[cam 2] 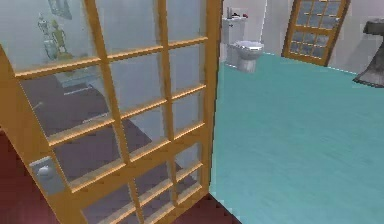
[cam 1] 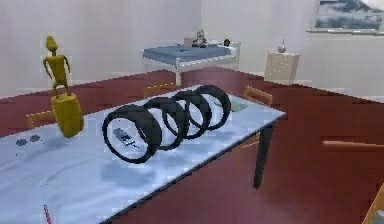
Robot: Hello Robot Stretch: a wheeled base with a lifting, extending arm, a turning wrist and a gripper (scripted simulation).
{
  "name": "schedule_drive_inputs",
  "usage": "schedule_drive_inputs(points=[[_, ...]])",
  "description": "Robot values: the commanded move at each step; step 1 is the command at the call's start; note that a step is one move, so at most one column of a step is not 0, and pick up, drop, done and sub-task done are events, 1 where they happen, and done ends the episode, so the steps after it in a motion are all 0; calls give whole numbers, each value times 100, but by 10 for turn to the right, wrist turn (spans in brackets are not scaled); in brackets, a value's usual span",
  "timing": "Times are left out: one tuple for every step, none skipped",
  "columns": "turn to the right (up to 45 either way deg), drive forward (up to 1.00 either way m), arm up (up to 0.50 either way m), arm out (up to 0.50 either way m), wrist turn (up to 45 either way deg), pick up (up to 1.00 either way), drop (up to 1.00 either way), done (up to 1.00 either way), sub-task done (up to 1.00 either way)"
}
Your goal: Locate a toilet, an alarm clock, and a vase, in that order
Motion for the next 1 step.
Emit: schedule_drive_inputs(points=[[120, 0, 0, 0, 0, 0, 0, 0, 0]])
